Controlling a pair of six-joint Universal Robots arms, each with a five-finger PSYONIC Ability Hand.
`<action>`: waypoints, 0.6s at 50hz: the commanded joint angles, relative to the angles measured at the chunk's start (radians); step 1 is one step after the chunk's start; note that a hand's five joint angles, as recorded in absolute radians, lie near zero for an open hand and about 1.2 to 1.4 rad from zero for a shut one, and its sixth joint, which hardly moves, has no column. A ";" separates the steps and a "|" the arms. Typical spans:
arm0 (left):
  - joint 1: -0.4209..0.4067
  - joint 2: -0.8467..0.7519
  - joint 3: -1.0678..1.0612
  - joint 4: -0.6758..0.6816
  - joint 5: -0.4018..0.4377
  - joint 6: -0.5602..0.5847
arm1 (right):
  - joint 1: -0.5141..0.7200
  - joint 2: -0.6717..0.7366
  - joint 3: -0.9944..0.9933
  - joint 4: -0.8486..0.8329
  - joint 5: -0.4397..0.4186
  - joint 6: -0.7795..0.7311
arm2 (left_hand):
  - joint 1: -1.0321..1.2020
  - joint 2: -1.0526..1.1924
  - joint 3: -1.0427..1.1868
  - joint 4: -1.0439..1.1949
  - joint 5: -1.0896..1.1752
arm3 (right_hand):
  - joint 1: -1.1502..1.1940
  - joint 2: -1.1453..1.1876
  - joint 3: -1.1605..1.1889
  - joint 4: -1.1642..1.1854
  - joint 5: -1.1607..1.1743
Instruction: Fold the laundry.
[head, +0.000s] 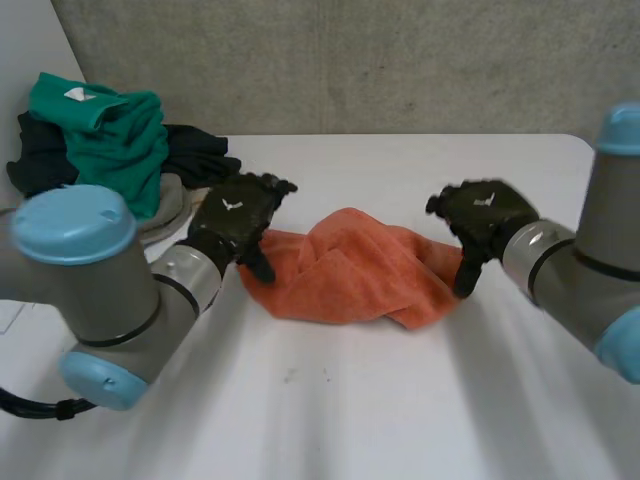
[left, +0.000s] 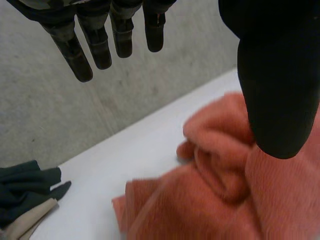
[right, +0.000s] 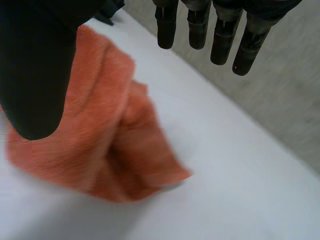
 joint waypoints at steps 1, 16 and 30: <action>0.011 -0.176 0.136 -0.025 0.000 0.202 | 0.000 0.102 0.023 -0.007 -0.013 0.224 | 0.044 0.034 0.027 0.038 0.033 | -0.022 -0.049 -0.042 -0.062 -0.059; 0.025 -0.347 0.307 -0.047 -0.043 0.314 | 0.053 0.245 0.012 -0.147 0.062 0.250 | 0.766 0.755 0.748 0.759 0.754 | 0.264 0.236 0.244 0.223 0.226; -0.029 -0.337 0.306 -0.139 -0.041 0.308 | 0.043 0.202 0.018 -0.242 0.077 0.150 | 1.186 1.175 1.169 1.180 1.175 | 1.200 1.173 1.180 1.160 1.163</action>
